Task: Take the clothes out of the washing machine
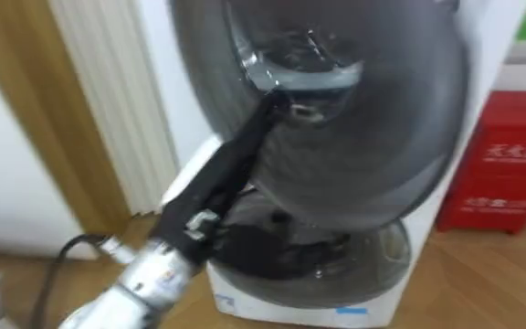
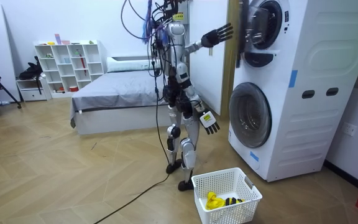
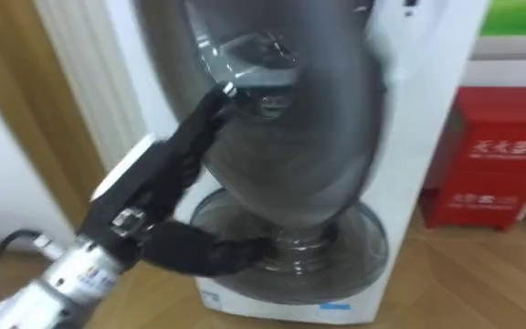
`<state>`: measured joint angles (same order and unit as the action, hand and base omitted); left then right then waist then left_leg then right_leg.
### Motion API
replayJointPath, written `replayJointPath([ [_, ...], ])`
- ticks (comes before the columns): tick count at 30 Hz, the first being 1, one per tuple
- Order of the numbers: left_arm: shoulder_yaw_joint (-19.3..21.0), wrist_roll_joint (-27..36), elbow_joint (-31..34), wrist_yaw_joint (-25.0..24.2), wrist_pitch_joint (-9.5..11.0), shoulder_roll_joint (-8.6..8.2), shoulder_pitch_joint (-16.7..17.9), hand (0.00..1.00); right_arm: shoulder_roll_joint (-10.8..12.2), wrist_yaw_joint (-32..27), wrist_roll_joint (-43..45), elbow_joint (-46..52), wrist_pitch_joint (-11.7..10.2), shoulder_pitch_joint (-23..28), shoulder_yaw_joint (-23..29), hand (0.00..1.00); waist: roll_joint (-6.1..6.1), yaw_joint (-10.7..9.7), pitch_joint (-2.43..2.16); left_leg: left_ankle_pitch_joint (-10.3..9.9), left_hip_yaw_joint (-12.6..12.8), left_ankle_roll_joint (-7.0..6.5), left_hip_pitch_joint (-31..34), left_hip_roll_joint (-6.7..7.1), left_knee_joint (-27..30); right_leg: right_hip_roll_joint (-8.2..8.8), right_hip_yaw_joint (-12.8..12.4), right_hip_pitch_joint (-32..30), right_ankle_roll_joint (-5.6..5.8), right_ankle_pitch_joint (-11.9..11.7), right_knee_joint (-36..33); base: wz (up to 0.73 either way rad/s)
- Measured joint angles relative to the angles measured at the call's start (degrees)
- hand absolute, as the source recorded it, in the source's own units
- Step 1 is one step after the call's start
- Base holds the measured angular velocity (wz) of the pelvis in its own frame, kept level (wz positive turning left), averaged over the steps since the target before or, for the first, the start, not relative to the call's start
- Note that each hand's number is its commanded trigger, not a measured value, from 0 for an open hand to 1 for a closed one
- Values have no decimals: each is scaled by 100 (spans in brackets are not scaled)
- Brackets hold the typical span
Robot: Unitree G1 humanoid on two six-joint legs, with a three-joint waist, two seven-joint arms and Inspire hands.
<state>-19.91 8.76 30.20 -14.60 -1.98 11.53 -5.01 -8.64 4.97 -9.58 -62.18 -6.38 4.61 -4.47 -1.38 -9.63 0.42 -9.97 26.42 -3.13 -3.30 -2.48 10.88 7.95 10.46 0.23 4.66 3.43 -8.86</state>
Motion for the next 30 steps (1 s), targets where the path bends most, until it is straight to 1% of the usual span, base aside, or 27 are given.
replayJointPath([
  [1,-267,136,-31,-88,68,4,-165,0,-11,-4,-173,-1,0,1,-99,0,9,-42,1,-23,11,36,-62,-10,-35,-27,-58,13,-23,10,5,-36],
  [2,-447,258,-57,-186,81,12,-249,0,-7,-9,-311,0,0,0,-117,0,13,-126,4,-43,22,68,-106,-18,-69,-51,-97,21,-42,23,1,-32],
  [4,-657,289,-157,-331,84,9,-325,0,-4,-47,-366,-1,9,13,-118,0,9,-155,1,-81,20,127,-167,-32,-106,-103,-118,19,-68,44,16,-31],
  [5,-736,287,-271,-434,74,37,-410,0,-2,-73,-362,-1,11,11,-115,0,14,-166,4,-108,6,166,-200,-49,-119,-138,-112,19,-91,60,15,-30],
  [6,-737,278,-369,-488,69,35,-430,0,-2,-86,-351,1,11,3,-108,0,4,-257,-2,-133,7,202,-202,-86,-122,-173,-114,33,-104,73,22,-17],
  [7,-736,274,-413,-490,69,35,-432,0,-2,-103,-339,1,11,-2,-106,0,-7,-276,-8,-146,7,220,-204,-87,-122,-190,-116,37,-112,88,25,-5],
  [9,-725,277,-637,-498,55,16,-461,0,-1,-123,-335,0,24,17,-101,0,-4,-353,10,-187,11,290,-273,-123,-139,-251,-138,75,-133,175,11,-7],
  [10,-719,278,-718,-498,55,11,-468,0,-1,-123,-335,-1,25,17,-102,0,-5,-351,15,-199,10,310,-300,-135,-146,-275,-181,80,-143,193,7,-27],
  [11,-712,280,-936,-498,61,12,-469,0,8,-119,-333,-10,25,13,-103,0,-20,-302,23,-228,7,358,-351,-179,-150,-335,-245,86,-161,210,8,-36],
  [12,-710,277,-1230,-492,60,12,-461,0,16,-115,-329,-10,26,16,-103,0,-21,-288,24,-239,5,378,-376,-208,-149,-369,-245,94,-181,223,10,-34],
  [13,-707,265,-1381,-481,57,19,-441,0,15,-106,-330,-8,26,16,-103,0,-19,-283,29,-239,4,380,-381,-215,-149,-380,-244,92,-194,234,10,-21],
  [14,-703,146,-1674,-456,56,32,-396,0,11,-118,-334,-9,28,25,-97,0,-7,-267,42,-238,-7,382,-384,-224,-149,-393,-247,86,-215,258,14,-17],
  [15,-686,-88,-1937,-377,63,78,-280,0,7,-126,-336,0,48,55,-97,0,-3,-234,45,-236,-6,387,-379,-239,-151,-409,-245,98,-228,276,20,-17],
  [16,-662,-199,-2068,-316,63,76,-187,0,7,-130,-333,18,90,66,-98,0,6,-221,50,-236,-5,387,-382,-247,-150,-419,-242,92,-237,281,15,-24],
  [17,-577,-417,-2406,-189,62,54,38,0,8,-134,-336,114,191,99,-95,0,23,-151,61,-235,-28,389,-403,-265,-149,-445,-231,85,-250,290,6,-26],
  [18,-522,-519,-2619,-132,85,49,164,0,10,-128,-335,150,228,111,-95,0,43,-113,74,-234,-72,389,-423,-274,-150,-459,-221,92,-260,296,7,-33],
  [20,-206,-997,-3489,200,98,60,797,0,15,-107,-343,209,275,115,-82,0,69,-98,74,-229,-378,399,-443,-292,-162,-511,-156,131,-297,318,13,-21],
  [21,-9,-1151,-4065,374,126,34,1066,0,17,-106,-397,220,286,142,-83,0,115,-26,73,-228,-417,401,-477,-295,-167,-520,-151,135,-319,339,15,-11],
  [22,89,-1257,-4391,464,114,22,1155,0,21,-109,-421,220,305,154,-82,0,142,31,71,-228,-445,401,-490,-300,-168,-528,-147,135,-323,343,15,-9],
  [24,489,-1578,-5512,856,105,33,1452,0,41,-88,-587,228,397,182,-39,0,260,172,54,-229,-546,405,-483,-325,-170,-555,-24,140,-331,348,17,3],
  [25,589,-1595,-5795,978,126,41,1508,0,40,-85,-641,218,397,196,-34,0,272,227,49,-234,-563,414,-495,-338,-170,-563,-1,158,-331,348,18,13],
  [26,803,-1634,-6403,1187,169,15,1577,0,44,-73,-745,210,401,253,37,0,271,324,31,-264,-619,463,-514,-368,-173,-584,91,192,-331,348,21,7],
  [27,949,-1650,-6694,1301,193,-7,1616,0,49,-64,-832,210,400,299,90,0,283,360,16,-277,-626,486,-541,-380,-183,-598,92,204,-331,348,22,0],
  [28,1287,-1701,-7151,1555,218,-44,1726,0,65,-51,-1031,189,396,347,143,0,301,446,3,-278,-660,487,-589,-384,-192,-611,91,243,-331,348,31,-6],
  [29,1550,-1794,-7515,1763,253,-24,1857,0,67,-30,-1139,189,396,385,162,0,283,525,9,-278,-741,487,-637,-385,-212,-618,103,300,-331,348,43,-4],
  [30,1683,-1782,-7709,1864,293,-13,1916,0,71,-8,-1203,180,396,396,196,0,284,539,-3,-278,-806,487,-645,-386,-227,-622,129,324,-331,348,44,6],
])
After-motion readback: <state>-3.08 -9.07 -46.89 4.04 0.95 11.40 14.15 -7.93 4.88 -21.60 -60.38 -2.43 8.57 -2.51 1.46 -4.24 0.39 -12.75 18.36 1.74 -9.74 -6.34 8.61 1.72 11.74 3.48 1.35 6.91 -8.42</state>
